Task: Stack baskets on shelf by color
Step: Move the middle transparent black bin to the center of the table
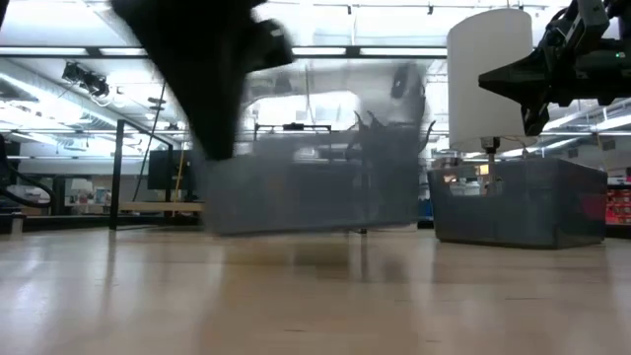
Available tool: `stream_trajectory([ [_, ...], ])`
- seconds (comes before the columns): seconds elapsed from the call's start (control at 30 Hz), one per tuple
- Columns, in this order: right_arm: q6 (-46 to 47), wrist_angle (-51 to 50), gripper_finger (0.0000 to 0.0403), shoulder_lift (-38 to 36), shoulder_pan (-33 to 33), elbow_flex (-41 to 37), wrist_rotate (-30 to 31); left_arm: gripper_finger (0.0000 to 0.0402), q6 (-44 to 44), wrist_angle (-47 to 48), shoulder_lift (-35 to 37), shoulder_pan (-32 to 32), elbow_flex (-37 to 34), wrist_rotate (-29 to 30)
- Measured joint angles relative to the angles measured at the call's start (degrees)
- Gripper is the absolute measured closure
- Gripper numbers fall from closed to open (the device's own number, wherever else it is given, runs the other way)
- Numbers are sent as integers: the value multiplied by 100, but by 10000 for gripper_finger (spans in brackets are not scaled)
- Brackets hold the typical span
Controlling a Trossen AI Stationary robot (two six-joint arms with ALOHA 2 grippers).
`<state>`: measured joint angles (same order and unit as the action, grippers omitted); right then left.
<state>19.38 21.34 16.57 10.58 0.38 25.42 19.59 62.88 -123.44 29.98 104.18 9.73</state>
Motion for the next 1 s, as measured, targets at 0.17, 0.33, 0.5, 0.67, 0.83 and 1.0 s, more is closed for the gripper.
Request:
stream_trajectory([
  [0.17, 0, 0, 384, 3, 0, -2, 0, 393, 568, -259, 701, 101, -960, 62],
  [0.33, -1, -1, 384, 3, 0, 0, 2, 393, 978, -589, 1501, 139, -2086, -52],
  [0.5, 0, -2, 384, 3, 0, 0, 1, 393, 1118, -740, 2271, 179, -3236, -229],
  [0.67, 0, -4, 384, 3, 1, 0, 2, 393, 1434, -1572, 2898, 161, -4206, -561],
  [0.83, 0, 0, 384, 3, -2, 0, -1, 374, 1806, -1788, 3043, 161, -4459, -460],
  [1.0, 0, -2, 384, 3, 0, 0, 0, 306, 1842, -1850, 3043, 164, -4334, -254],
])
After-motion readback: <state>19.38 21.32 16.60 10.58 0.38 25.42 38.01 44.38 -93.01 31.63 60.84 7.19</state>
